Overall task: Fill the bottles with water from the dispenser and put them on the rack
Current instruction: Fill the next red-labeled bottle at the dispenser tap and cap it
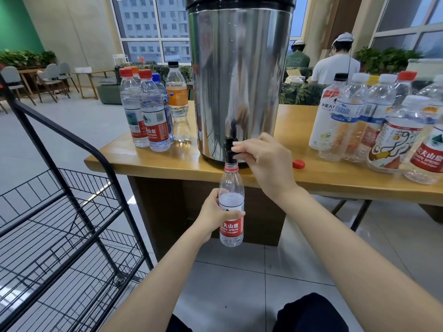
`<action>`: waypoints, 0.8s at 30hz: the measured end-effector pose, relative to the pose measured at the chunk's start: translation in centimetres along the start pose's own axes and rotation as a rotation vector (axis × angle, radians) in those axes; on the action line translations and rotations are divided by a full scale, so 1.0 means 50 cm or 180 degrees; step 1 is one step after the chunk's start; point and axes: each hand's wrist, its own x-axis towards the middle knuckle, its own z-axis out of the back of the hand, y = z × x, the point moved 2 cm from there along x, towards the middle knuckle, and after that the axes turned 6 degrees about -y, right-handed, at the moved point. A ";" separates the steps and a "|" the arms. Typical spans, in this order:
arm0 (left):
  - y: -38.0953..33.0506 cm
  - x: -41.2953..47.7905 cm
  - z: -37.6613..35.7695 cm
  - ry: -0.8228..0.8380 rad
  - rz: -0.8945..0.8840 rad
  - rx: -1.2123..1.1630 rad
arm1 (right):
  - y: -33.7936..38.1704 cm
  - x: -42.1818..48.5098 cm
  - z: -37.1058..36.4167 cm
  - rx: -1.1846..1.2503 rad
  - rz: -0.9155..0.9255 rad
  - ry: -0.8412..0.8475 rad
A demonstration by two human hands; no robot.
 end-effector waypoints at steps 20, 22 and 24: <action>-0.014 -0.011 -0.002 -0.0100 0.0108 -0.0089 | -0.046 0.011 0.003 0.0423 -0.0678 0.0139; -0.014 -0.010 -0.004 -0.0123 0.0113 -0.0090 | -0.043 0.008 -0.001 0.0367 -0.0695 0.0079; -0.014 -0.009 -0.006 -0.0133 0.0125 -0.0097 | -0.041 0.004 -0.003 0.0368 -0.0725 0.0051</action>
